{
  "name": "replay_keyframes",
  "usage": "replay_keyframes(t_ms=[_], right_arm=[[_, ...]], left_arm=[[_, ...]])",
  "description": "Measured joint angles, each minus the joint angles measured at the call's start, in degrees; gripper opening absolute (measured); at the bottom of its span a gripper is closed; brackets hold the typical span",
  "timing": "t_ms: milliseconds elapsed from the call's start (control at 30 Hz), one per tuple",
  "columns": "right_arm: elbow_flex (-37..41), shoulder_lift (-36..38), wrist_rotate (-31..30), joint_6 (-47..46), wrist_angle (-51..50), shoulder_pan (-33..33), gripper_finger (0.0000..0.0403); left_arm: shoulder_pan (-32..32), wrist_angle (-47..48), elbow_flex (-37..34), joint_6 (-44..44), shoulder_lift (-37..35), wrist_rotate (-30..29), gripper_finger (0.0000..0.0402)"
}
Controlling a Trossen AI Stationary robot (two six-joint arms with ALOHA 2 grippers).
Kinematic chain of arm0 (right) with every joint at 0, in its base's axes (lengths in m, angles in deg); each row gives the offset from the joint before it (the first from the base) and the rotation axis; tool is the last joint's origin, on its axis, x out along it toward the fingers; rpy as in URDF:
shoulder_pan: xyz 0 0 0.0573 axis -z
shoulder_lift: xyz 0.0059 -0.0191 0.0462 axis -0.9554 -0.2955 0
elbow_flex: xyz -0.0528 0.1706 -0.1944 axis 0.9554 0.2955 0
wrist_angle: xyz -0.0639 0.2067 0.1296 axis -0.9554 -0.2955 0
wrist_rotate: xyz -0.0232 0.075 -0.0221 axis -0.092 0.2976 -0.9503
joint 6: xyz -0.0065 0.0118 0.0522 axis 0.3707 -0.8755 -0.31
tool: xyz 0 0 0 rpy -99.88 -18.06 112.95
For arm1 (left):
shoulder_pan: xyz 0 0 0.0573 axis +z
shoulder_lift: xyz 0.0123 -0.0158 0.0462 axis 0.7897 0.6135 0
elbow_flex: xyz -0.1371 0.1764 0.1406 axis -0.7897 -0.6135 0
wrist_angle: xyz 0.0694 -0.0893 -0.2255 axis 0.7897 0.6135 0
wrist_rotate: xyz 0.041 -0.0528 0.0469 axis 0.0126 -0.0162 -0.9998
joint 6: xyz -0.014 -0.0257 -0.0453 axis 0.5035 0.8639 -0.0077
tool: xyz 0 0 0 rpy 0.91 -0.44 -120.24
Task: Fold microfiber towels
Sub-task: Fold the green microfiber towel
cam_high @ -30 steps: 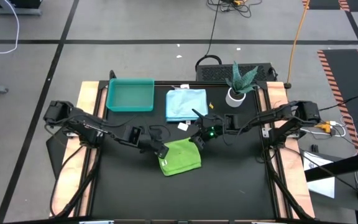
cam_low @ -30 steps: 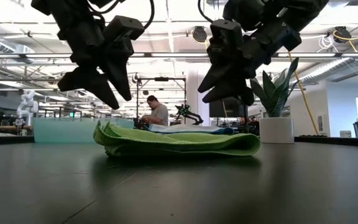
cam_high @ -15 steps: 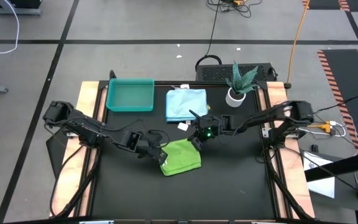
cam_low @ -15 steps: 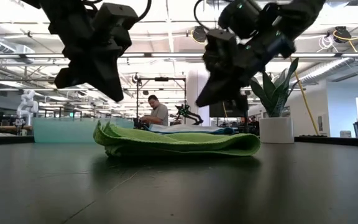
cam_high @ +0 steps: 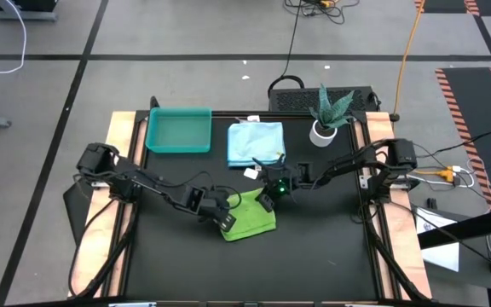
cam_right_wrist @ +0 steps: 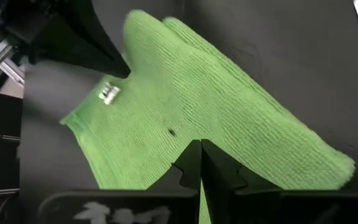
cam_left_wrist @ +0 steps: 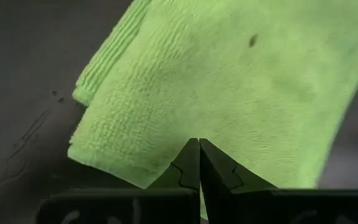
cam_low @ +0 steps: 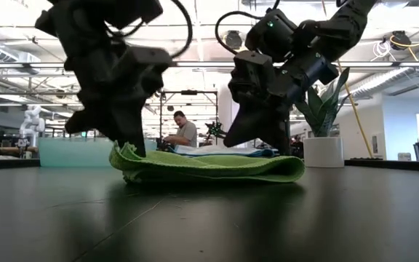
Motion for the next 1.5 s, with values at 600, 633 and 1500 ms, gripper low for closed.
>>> replay_keyframes(t_ms=[600, 633, 1500], right_arm=[[0.1, 0.3, -7.9, 4.2, -12.6, 1.2, 0.0000], [0.1, 0.8, -6.6, 3.5, -12.7, 1.0, 0.0000], [0.6, 3.1, -4.6, -3.6, -13.2, -9.8, 0.0000]], left_arm=[[-0.8, 4.9, 0.0, 2.7, 0.4, 3.0, 0.0002], [-0.8, 4.8, 0.0, 2.9, 0.4, 3.3, 0.0002], [6.8, 2.7, 1.5, -7.3, -0.9, -0.5, 0.0002]])
